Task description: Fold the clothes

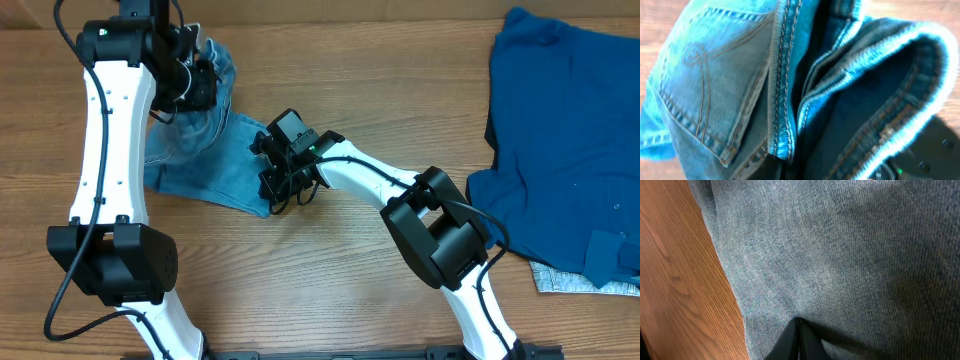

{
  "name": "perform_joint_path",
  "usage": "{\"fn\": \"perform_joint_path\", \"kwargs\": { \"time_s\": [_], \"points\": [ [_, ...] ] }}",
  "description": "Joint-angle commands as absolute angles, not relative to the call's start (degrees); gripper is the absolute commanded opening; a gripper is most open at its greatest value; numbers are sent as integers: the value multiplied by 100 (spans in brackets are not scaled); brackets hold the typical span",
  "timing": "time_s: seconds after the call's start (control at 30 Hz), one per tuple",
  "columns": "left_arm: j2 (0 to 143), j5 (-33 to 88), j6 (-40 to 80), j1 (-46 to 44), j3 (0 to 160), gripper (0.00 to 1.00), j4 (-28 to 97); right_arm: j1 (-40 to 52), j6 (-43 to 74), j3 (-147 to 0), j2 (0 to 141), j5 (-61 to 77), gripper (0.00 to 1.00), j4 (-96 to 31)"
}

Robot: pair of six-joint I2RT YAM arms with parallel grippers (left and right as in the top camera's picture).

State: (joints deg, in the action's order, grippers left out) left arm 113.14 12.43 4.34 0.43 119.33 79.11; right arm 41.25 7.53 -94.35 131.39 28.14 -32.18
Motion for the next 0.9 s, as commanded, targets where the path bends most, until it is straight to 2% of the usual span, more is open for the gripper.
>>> {"fn": "perform_joint_path", "kwargs": {
  "time_s": [0.0,0.37,0.87],
  "points": [
    [11131,1177,493,-3,12114,21,8276,4080,794,-9306,13323,2709,4,-3203],
    [11131,1337,489,-89,12112,24,8833,4075,794,-9306,13321,2707,4,-3177],
    [11131,1297,423,-163,12112,25,8862,4069,797,-9537,13297,2569,4,-3452]
  ]
}}
